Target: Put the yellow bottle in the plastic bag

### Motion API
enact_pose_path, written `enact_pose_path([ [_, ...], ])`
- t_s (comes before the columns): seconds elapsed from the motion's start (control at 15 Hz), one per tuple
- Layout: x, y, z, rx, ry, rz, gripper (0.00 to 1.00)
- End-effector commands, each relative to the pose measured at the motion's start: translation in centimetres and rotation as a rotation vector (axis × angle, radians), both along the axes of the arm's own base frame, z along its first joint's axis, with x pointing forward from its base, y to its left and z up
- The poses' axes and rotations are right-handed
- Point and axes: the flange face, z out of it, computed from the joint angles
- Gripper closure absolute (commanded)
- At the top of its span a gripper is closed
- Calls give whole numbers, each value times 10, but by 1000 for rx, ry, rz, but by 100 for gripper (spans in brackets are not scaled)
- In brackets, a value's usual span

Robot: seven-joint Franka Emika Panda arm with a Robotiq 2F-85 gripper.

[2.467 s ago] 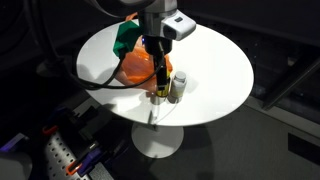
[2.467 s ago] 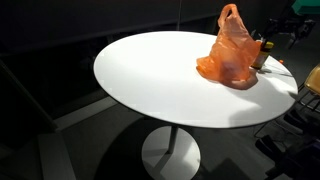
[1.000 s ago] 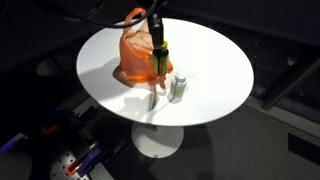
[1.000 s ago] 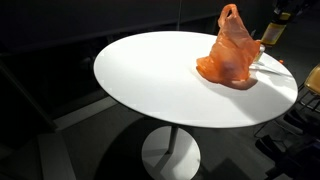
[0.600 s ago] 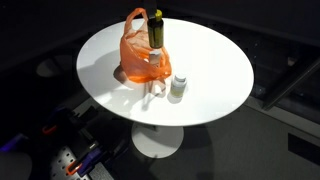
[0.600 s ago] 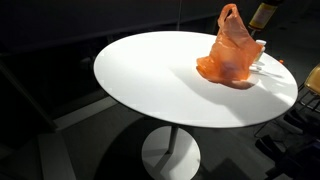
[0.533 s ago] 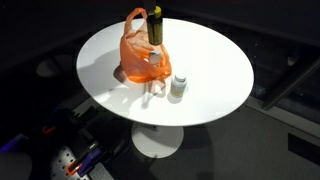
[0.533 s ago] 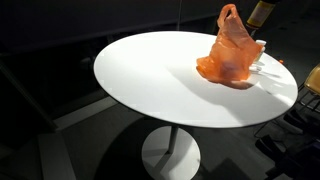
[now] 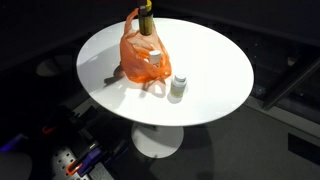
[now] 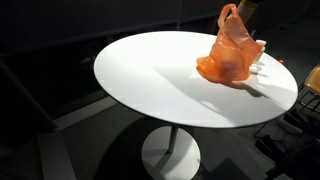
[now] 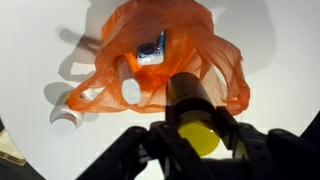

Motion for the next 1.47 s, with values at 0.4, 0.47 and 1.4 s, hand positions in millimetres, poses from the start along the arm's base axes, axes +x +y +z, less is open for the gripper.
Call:
enact_pose_path([
  [0.4, 32, 15, -72, -43, 127, 15, 81],
  [0.47, 35, 16, -80, -60, 133, 19, 81],
  [1.4, 64, 31, -118, -215, 142, 58, 31],
])
